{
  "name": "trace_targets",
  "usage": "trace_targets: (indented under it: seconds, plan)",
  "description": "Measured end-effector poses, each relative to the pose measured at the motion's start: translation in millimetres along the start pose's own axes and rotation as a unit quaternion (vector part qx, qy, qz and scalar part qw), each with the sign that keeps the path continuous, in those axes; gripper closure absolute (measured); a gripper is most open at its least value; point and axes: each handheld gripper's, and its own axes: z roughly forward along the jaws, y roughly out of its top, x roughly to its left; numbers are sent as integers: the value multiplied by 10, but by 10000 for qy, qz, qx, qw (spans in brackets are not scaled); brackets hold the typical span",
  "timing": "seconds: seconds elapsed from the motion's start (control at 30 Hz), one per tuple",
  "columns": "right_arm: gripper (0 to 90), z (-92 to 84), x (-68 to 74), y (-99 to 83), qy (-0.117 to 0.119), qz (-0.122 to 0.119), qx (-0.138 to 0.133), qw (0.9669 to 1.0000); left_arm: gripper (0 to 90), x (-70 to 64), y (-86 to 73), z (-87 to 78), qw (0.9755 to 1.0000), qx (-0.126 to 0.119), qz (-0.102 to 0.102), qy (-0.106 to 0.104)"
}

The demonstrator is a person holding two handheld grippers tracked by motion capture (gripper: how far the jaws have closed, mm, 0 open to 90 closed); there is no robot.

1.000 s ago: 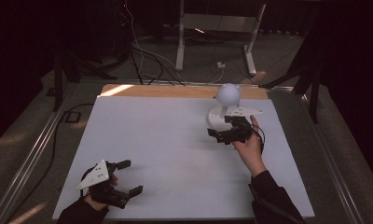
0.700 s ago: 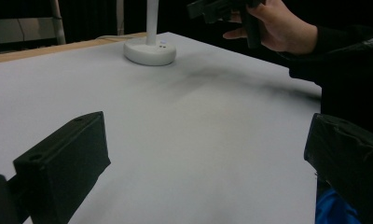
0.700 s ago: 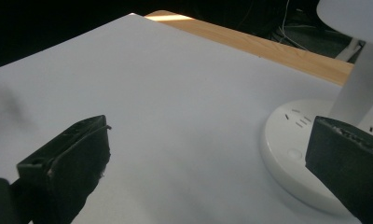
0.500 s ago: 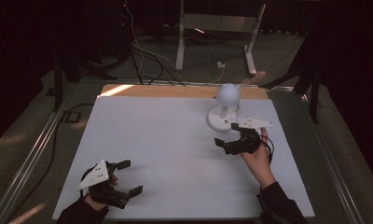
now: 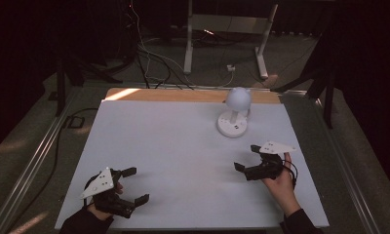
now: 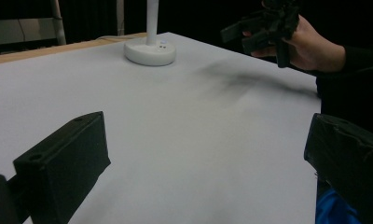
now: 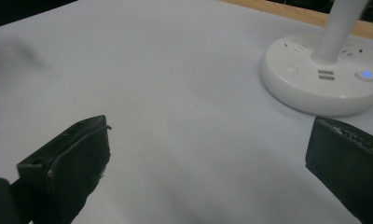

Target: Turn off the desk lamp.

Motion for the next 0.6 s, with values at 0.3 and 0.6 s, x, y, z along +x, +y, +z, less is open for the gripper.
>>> trace_targets:
  seconds: [0.3, 0.6]
  plan:
    - [0, -165, 61, -270, -85, -37, 198, 9998, 5, -3, 1, -1, 10000, 8, 21, 4]
    - [0, -260, 115, -479, -157, -3, 327, 9993, 5, -5, 1, 1, 10000, 21, 36, 6]
